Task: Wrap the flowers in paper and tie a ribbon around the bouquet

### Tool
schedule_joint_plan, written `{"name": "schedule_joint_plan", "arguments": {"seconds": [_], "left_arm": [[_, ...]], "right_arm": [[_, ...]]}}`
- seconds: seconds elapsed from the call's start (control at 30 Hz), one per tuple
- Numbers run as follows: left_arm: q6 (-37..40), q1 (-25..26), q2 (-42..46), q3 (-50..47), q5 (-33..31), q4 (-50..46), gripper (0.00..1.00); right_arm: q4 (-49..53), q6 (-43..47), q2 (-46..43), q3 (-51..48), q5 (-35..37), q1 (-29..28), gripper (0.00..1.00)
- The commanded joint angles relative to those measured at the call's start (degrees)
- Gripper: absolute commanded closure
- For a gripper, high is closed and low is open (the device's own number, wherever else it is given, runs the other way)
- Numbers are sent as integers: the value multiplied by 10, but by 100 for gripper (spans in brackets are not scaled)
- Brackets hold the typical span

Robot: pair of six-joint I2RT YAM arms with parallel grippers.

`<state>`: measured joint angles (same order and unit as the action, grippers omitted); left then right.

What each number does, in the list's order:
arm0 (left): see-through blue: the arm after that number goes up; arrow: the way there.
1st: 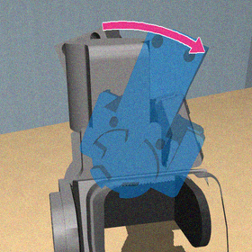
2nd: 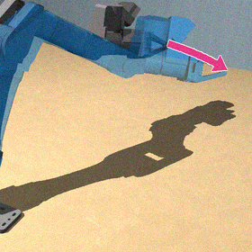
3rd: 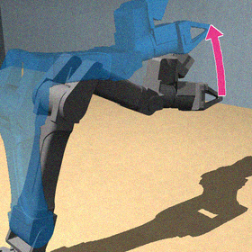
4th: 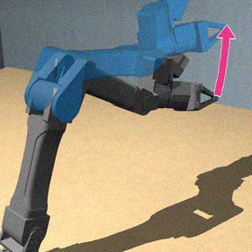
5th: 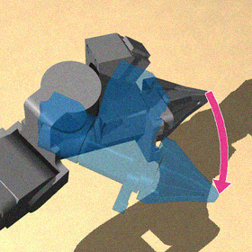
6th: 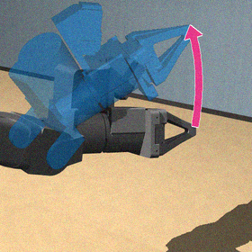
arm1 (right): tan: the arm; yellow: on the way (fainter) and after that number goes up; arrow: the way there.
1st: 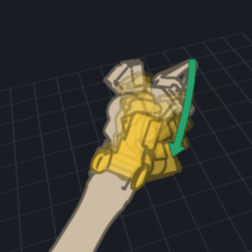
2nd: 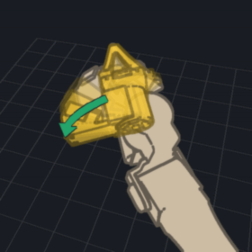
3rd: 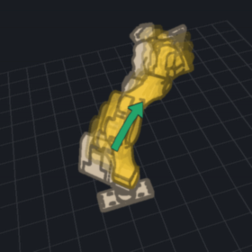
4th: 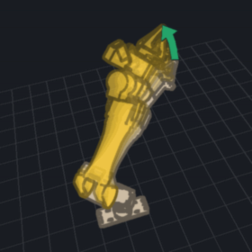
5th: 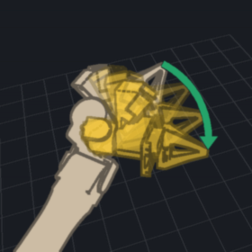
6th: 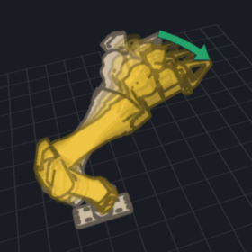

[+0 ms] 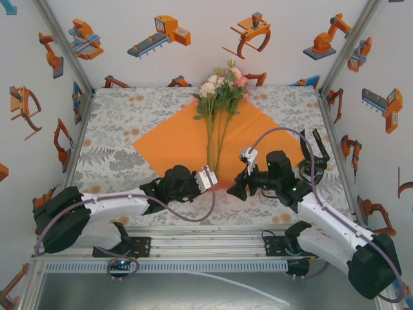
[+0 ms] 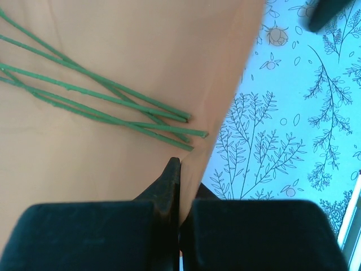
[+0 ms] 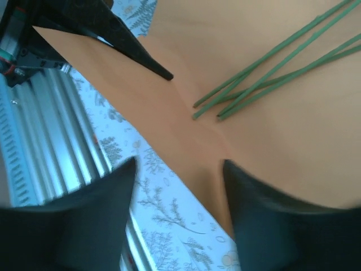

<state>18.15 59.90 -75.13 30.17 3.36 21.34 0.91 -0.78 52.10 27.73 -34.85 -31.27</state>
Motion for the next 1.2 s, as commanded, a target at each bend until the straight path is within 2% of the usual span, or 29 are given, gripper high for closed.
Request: {"name": "schedule_joint_plan", "arguments": {"seconds": [0.0, 0.07, 0.17, 0.23, 0.37, 0.43, 0.63, 0.73, 0.77, 0.9, 0.93, 1.03, 1.17], "left_arm": [[-7, -6, -6, 22, 29, 4, 93], [-19, -9, -2, 22, 32, -4, 75], [-55, -18, 30, 10, 42, -31, 60], [-83, -23, 57, -10, 39, -43, 45], [-113, -31, 112, -59, 23, -67, 36], [-112, -36, 127, -73, 18, -78, 35], [-94, -54, 92, -79, 3, -61, 35], [-92, -65, 66, -75, 2, -38, 40], [-93, -67, 62, -75, 4, -30, 49], [-120, -69, 77, -67, 25, -57, 97], [-142, -68, 89, -62, 23, -80, 100], [-190, -57, 139, -69, 39, -120, 100], [-225, -3, 214, -84, 15, -161, 100]], "right_arm": [[-37, 0, -5, -11, 37, -3, 69], [-41, -4, -13, -16, 49, -3, 81], [-59, -34, -26, -29, 53, -3, 99], [-97, -74, -34, -43, 49, -3, 100], [-139, -125, -40, -64, 68, -2, 100], [-131, -138, -40, -64, 86, -2, 100], [-102, -145, -46, -51, 131, -2, 100], [-86, -145, -57, -46, 139, -2, 100], [-79, -145, -63, -46, 141, -2, 100], [-50, -148, -104, -52, 129, -2, 100], [-40, -154, -118, -55, 124, -2, 100], [-1, -181, -160, -64, 107, -4, 100], [42, -219, -225, -73, 87, -7, 100]]}}
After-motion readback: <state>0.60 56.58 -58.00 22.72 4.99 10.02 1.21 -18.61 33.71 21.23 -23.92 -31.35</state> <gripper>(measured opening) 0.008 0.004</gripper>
